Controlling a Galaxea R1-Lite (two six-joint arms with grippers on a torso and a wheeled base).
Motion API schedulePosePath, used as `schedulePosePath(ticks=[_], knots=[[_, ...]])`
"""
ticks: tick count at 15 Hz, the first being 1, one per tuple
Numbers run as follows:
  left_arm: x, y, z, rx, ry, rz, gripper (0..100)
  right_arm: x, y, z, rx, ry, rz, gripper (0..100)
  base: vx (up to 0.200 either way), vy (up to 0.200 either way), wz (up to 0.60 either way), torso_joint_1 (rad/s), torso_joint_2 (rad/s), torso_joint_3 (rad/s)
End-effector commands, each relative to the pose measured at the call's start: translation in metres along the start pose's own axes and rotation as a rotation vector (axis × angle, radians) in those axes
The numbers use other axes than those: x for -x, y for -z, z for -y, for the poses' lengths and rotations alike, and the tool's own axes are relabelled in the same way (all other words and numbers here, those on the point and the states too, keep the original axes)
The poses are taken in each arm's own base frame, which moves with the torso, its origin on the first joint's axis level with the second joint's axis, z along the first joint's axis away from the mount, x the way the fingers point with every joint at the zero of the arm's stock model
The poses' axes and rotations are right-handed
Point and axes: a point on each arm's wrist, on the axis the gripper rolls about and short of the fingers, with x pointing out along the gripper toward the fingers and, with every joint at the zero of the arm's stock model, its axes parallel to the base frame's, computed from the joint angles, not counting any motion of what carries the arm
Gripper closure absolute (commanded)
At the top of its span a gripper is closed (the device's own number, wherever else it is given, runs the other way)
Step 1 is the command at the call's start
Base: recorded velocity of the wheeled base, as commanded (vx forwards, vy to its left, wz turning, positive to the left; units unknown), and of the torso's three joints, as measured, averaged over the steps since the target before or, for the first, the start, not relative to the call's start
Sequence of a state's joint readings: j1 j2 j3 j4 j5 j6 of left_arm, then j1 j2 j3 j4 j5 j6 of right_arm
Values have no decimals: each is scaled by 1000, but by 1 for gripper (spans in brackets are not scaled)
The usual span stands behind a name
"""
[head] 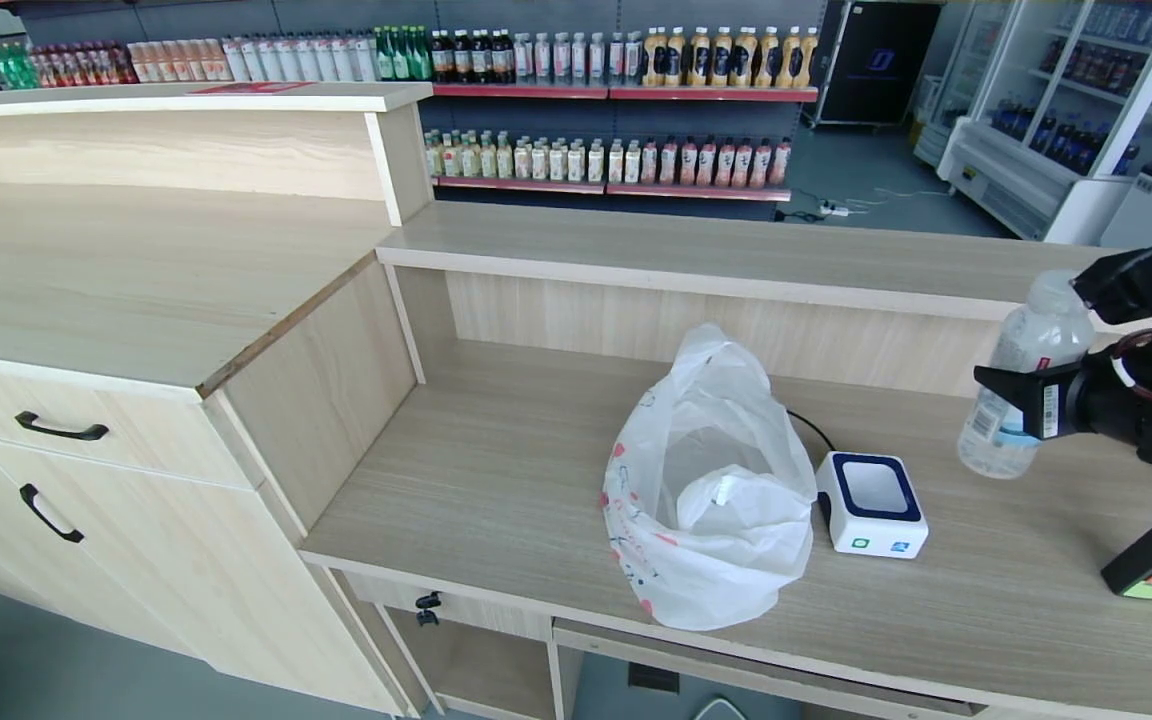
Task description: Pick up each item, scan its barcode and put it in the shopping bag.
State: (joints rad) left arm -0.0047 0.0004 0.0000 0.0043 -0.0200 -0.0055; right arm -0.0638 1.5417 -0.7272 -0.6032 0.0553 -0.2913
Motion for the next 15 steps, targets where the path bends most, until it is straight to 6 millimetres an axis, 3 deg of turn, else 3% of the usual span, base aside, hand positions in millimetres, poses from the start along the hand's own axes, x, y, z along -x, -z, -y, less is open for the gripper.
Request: schedulePosePath(ticks=[1,4,7,11,13,15], knots=[[0,0,0,1,0,-1,0,-3,-2,-5,5,-15,20,100,0,0,600,2,7,2],[0,0,0,1,0,-1,0,-24,2,-13,-21,-37,38,100,0,0,0,0,0,0],[0,0,0,1,0,-1,0,-44,9,-17,-164,-42,53,100,0,0,0,0,0,0],[0,0,0,1,0,-1,0,-79,37,-23,-187,-41,29,100,0,0,0,0,0,0],[0,0,0,1,0,-1,0,-111,58,-36,-223,-57,46,100,0,0,0,0,0,0],[0,0,0,1,0,-1,0,-126,66,-44,-228,-70,50,100,0,0,0,0,0,0]])
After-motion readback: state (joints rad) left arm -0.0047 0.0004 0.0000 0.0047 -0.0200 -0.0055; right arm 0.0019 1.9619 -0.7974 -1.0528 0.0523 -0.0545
